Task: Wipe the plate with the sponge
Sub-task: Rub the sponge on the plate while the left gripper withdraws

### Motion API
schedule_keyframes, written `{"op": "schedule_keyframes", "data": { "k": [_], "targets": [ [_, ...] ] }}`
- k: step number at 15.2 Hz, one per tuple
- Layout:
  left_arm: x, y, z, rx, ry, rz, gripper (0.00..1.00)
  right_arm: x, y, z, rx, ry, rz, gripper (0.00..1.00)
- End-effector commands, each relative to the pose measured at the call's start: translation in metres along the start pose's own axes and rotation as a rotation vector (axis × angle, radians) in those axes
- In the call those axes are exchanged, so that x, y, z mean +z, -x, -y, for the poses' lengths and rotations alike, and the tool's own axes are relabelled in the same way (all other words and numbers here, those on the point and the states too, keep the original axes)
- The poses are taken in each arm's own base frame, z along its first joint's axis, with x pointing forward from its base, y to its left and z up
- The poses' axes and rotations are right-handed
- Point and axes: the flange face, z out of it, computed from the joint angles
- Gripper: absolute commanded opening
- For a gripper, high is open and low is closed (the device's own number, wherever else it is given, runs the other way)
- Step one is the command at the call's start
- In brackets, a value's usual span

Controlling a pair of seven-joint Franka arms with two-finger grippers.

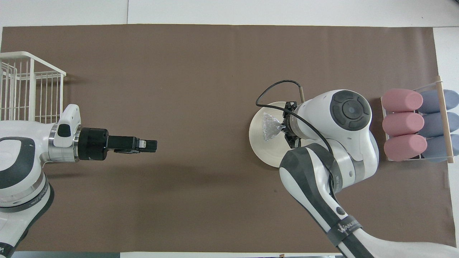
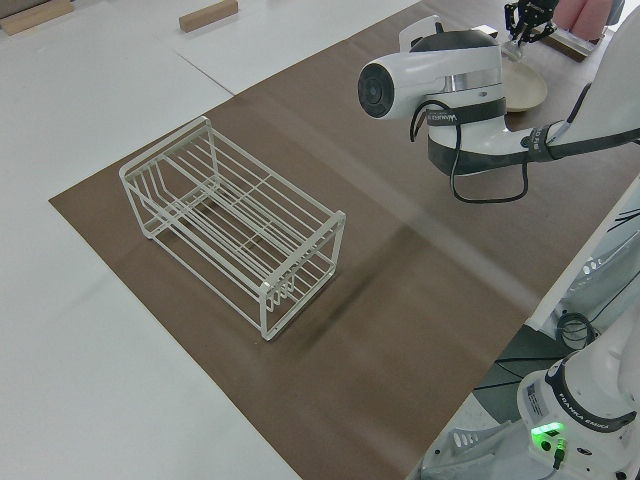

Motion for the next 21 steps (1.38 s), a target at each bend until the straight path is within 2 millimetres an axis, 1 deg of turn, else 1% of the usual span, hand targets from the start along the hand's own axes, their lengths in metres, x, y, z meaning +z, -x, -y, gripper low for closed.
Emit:
{"op": "schedule_keyframes", "data": {
  "k": [1,2,3,4,6,7,9,10,15,16,17,19,21],
  "targets": [
    [-0.029,-0.006,-0.023,-0.029,-0.139,0.01,1.0,0.02,-0.017,-0.022,-0.005,-0.013,-0.012,0.0],
    [-0.04,-0.008,-0.029,-0.035,-0.174,0.005,1.0,0.022,-0.023,-0.023,-0.008,-0.015,-0.014,0.0],
    [-0.048,-0.009,-0.036,-0.052,-0.223,0.006,1.0,0.023,-0.024,-0.024,-0.007,-0.033,-0.01,0.0],
    [-0.057,-0.012,-0.051,-0.053,-0.277,0.002,1.0,0.027,-0.025,-0.027,-0.005,-0.041,-0.009,0.0],
    [-0.071,-0.017,-0.074,-0.075,-0.42,-0.002,1.0,0.043,-0.023,-0.033,-0.014,-0.018,-0.016,0.0],
    [-0.075,-0.018,-0.081,-0.068,-0.485,-0.001,1.0,0.047,-0.023,-0.033,-0.013,-0.017,-0.016,0.0],
    [-0.083,-0.018,-0.095,-0.045,-0.591,0.014,1.0,0.071,-0.025,-0.035,-0.018,0.019,-0.029,0.0],
    [-0.091,-0.018,-0.104,-0.038,-0.662,0.016,1.0,0.076,-0.026,-0.034,-0.019,0.013,-0.029,0.0],
    [-0.091,-0.014,-0.148,-0.051,-0.972,0.019,1.0,0.076,-0.024,-0.03,-0.01,-0.022,-0.02,0.0],
    [-0.09,-0.013,-0.154,-0.047,-1.016,0.025,1.0,0.075,-0.023,-0.028,-0.009,-0.042,-0.015,0.0],
    [-0.092,-0.01,-0.155,-0.048,-1.042,0.032,1.0,0.075,-0.023,-0.027,0.0,-0.048,-0.012,0.0],
    [-0.1,-0.001,-0.164,-0.038,-1.107,0.022,1.0,0.075,-0.015,-0.027,0.035,-0.06,-0.005,0.0],
    [-0.104,0.007,-0.172,-0.03,-1.157,0.016,1.0,0.077,0.014,-0.034,0.048,-0.102,0.02,0.0]
  ]
}}
